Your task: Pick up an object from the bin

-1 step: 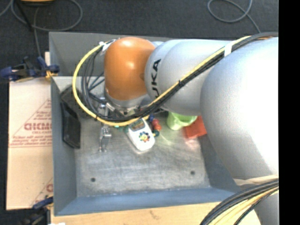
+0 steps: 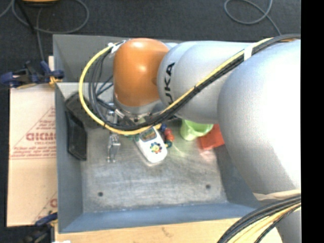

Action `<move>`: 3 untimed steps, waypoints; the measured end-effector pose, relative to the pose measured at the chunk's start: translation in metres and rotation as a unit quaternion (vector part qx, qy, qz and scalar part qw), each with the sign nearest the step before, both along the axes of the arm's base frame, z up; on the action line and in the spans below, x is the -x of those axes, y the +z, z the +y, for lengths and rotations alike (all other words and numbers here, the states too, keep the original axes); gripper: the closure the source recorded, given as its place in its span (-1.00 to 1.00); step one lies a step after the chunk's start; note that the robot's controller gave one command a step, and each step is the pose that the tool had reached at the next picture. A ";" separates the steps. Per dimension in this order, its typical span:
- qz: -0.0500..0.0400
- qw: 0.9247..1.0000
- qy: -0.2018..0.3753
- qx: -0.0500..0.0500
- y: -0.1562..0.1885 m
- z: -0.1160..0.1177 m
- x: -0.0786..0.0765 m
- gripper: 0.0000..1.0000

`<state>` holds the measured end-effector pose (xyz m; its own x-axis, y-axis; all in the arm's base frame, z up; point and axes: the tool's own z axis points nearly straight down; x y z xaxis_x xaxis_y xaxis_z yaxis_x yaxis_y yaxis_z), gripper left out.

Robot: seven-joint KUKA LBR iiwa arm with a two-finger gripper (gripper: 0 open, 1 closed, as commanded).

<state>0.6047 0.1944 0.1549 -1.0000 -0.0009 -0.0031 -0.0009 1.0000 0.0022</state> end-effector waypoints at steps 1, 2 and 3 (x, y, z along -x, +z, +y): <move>0.000 1.000 0.006 0.001 -0.008 -0.045 -0.011 -1.00; 0.001 0.998 0.070 0.001 -0.029 -0.088 -0.018 1.00; 0.001 0.998 0.070 0.000 -0.029 -0.088 -0.018 1.00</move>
Offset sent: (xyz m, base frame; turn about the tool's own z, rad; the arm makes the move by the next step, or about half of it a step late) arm 0.0166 -0.0872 -0.0302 -0.1440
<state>0.6224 0.1065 0.1256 -0.9901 -0.1404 -0.0018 -0.1404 0.9901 0.0015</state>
